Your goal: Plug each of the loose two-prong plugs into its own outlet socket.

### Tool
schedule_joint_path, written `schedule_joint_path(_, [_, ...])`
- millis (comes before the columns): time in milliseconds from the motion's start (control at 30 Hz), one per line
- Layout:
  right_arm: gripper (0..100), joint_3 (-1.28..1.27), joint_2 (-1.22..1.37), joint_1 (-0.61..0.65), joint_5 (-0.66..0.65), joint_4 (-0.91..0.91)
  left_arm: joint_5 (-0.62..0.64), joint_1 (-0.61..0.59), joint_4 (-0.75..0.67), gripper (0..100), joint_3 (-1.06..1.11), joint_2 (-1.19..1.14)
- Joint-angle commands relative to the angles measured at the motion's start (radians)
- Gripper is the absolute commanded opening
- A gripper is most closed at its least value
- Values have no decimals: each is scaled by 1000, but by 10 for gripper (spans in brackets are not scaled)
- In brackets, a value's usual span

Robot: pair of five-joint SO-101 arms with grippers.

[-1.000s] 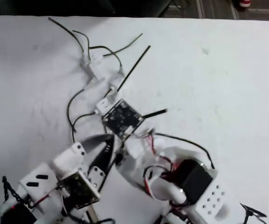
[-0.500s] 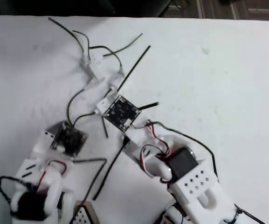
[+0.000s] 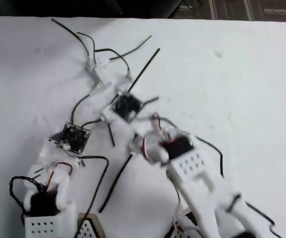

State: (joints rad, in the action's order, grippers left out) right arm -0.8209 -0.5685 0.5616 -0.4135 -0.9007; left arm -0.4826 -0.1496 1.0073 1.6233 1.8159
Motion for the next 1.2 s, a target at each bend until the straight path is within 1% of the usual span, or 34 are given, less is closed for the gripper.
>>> schedule_joint_path(0, [16,140,185,-58,-58,13,-9,-7,-15,24,-2,8])
schedule_joint_path(67, [16,167,254,-67,-124,13,-9,-7,-15,24,-2,8])
schedule_joint_path(167, [16,175,306,-68,-169,13,-9,-7,-15,24,2,8])
schedule_joint_path(233, [16,170,312,-64,-173,13,-11,-7,-21,24,15,8])
schedule_joint_path(367, [16,173,317,-64,-173,19,-66,-7,-21,24,18,8])
schedule_joint_path(633, [17,175,303,-62,-166,47,-66,-7,-21,24,18,8])
schedule_joint_path(767, [17,176,180,-64,-160,-16,-63,5,-32,27,2,8])
schedule_joint_path(833, [17,176,84,-73,-101,-64,-60,28,-29,28,-29,4])
schedule_joint_path(900, [17,172,-18,-104,-20,-108,-11,44,-29,55,-49,4])
schedule_joint_path(1000, [17,169,-124,-170,91,-156,68,84,-26,181,-57,2])
schedule_joint_path(1033, [17,169,-143,-194,115,-174,77,102,-15,198,-61,2])
schedule_joint_path(1167, [16,169,-148,-289,212,-213,80,217,61,138,-135,2])
